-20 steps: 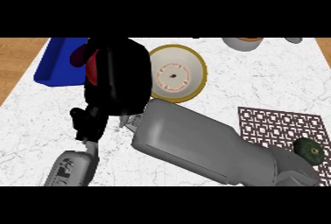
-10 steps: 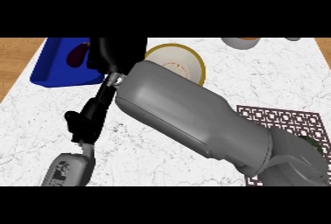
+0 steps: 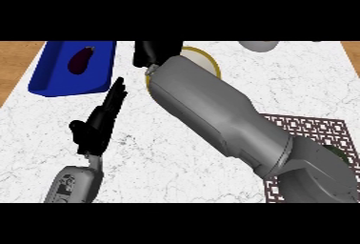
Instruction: Pick the pear from the placemat and place it in the bowl
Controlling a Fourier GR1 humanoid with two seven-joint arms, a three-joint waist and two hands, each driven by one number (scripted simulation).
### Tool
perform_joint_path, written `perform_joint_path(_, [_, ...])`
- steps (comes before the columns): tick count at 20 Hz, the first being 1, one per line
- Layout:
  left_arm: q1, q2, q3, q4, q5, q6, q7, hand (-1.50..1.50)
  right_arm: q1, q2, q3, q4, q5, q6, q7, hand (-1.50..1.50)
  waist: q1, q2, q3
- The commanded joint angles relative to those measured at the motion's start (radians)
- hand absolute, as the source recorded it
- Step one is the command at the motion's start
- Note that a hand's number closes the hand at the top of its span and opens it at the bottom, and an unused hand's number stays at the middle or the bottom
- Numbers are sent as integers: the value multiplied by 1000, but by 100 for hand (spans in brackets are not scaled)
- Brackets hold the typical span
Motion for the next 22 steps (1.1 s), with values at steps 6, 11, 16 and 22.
perform_joint_path(6, [18,-8,-13,-23,3,-12,2,0,93,2,14,177,-17,-94,-73,150,8,5,1])
perform_joint_path(11, [21,19,21,-17,7,-16,5,0,190,2,-84,241,-88,-80,-276,150,-15,4,3])
perform_joint_path(16, [-28,6,31,-7,19,-11,21,0,222,2,-227,240,-230,-23,-424,-150,-11,11,4])
perform_joint_path(22, [33,2,13,-54,0,1,29,0,307,2,-306,163,-316,-60,-681,-150,-24,0,4])
